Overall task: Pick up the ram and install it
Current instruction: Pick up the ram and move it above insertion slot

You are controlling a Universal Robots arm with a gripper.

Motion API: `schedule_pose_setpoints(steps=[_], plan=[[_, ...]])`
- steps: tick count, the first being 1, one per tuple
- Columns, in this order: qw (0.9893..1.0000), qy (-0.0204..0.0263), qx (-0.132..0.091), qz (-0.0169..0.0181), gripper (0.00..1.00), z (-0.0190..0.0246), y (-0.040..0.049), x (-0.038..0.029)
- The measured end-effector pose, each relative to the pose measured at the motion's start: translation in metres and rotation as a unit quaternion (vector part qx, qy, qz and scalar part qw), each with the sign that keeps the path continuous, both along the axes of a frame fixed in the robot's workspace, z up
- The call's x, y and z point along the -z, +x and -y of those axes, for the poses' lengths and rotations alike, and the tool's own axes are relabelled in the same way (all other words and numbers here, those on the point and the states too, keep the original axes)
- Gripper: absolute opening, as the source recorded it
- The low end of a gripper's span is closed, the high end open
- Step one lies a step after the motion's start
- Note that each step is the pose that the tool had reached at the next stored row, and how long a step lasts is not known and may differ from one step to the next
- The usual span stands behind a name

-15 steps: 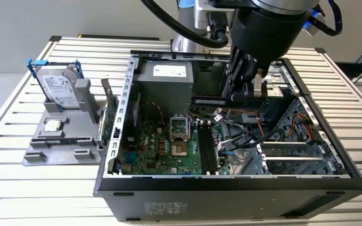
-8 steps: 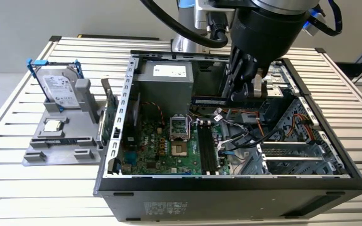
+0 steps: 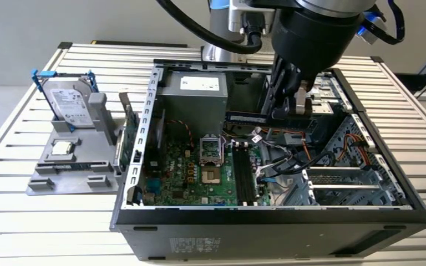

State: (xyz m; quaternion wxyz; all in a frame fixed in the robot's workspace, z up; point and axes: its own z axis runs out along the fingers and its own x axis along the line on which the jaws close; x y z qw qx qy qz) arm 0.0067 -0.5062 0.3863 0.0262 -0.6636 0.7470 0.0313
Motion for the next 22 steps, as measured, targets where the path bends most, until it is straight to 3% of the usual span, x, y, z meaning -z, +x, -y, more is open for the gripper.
schedule_pose_setpoints(steps=[10,22], plan=[[0.9993,0.0,0.039,0.0,0.0,0.0,0.0,0.0],[0.9964,0.0,0.085,0.0,0.0,0.0,0.0,0.0]])
